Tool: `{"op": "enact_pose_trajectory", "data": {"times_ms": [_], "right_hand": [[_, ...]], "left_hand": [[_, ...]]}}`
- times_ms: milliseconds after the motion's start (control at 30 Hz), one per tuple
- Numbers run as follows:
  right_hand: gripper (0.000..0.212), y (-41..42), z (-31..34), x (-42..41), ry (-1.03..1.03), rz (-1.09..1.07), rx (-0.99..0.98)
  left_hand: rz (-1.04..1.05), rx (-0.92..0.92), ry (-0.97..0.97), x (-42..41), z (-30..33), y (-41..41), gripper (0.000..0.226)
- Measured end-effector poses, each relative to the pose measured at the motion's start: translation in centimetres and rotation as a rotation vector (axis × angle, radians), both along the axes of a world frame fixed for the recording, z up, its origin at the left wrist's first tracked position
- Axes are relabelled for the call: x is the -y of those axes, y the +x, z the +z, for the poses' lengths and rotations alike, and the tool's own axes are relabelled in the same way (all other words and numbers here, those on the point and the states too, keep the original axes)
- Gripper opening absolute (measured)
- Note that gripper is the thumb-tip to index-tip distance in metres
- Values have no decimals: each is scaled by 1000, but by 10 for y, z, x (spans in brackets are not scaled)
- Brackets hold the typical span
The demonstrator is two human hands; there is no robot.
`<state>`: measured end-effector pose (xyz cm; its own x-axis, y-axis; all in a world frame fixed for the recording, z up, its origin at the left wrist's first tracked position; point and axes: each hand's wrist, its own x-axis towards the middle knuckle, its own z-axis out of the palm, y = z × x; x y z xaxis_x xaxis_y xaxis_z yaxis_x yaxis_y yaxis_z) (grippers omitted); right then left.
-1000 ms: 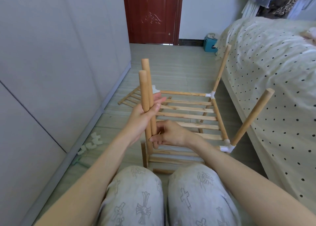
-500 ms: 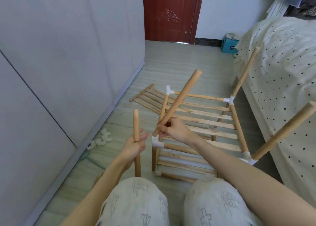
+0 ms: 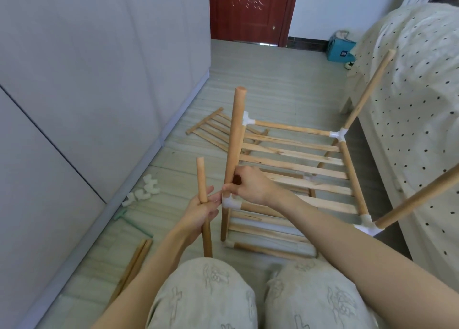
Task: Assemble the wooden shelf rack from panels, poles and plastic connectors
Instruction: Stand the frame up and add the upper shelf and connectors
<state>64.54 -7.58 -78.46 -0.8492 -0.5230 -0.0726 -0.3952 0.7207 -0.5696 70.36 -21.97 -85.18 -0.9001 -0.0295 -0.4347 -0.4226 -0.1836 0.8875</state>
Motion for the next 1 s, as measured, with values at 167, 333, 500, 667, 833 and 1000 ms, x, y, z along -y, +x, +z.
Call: {"op": "enact_pose_trajectory", "data": {"times_ms": [167, 333, 500, 667, 833, 1000], "right_hand": [[16, 5, -6, -2, -27, 32, 17], [13, 12, -3, -5, -36, 28, 27], [8, 34, 0, -43, -90, -6, 207], [13, 70, 0, -111, -190, -119, 291], [36, 104, -9, -158, -371, -411, 273], [35, 112, -26, -168, -552, -560, 210]], "left_hand": [[-28, -4, -9, 3, 4, 1, 54], [-26, -7, -75, 1, 8, 5, 47], [-56, -38, -266, -6, 11, 11, 40], [-385, -258, -634, -19, 17, -3, 58], [-893, -579, -1114, -59, 28, -45, 75], [-1177, -665, -1409, -104, 31, -77, 83]]}}
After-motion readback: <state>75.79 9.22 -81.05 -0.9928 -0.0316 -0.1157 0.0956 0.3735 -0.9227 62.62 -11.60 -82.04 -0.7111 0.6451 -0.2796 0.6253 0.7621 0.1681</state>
